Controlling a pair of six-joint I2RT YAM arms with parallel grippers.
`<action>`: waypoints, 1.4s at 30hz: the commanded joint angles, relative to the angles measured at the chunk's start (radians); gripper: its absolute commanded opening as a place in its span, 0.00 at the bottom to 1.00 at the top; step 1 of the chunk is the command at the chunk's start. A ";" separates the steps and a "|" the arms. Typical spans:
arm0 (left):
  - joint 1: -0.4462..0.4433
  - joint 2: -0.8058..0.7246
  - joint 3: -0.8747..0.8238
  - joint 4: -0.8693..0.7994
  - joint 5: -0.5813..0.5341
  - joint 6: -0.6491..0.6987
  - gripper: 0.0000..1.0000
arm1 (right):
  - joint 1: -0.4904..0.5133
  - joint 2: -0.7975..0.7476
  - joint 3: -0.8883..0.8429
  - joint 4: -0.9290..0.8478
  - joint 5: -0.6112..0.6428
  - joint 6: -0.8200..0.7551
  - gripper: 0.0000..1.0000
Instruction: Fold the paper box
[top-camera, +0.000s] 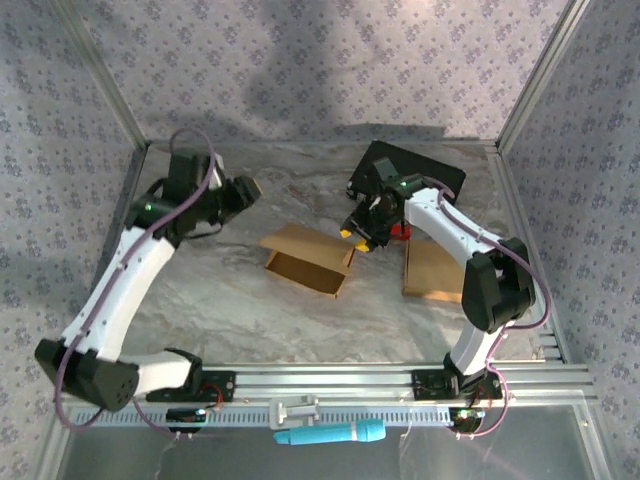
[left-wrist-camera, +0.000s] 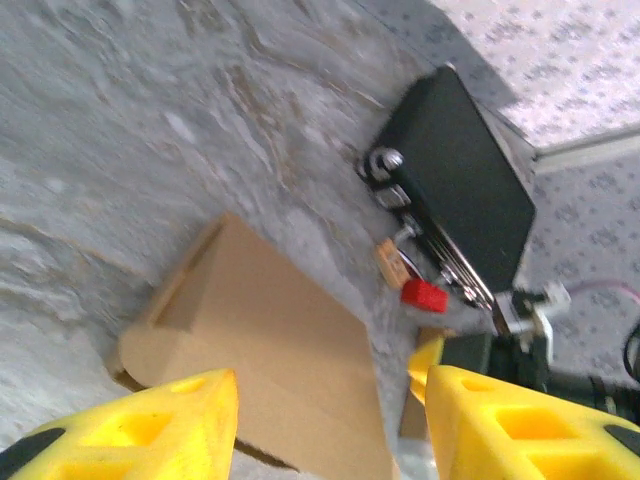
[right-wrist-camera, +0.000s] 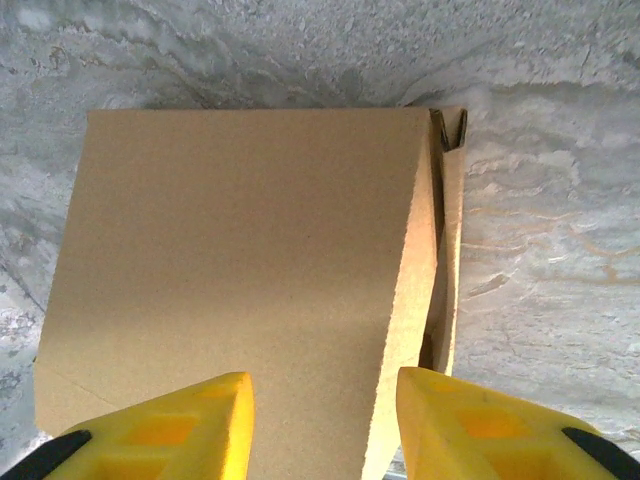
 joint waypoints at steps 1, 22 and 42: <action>0.061 0.130 0.009 -0.096 0.123 0.121 0.52 | 0.006 -0.019 -0.012 -0.005 -0.044 0.043 0.44; 0.071 0.435 -0.166 0.224 0.403 0.143 0.40 | 0.042 -0.030 -0.145 0.109 -0.063 0.118 0.47; -0.015 0.349 -0.343 0.283 0.315 0.097 0.21 | 0.033 0.017 -0.159 0.108 -0.033 0.045 0.30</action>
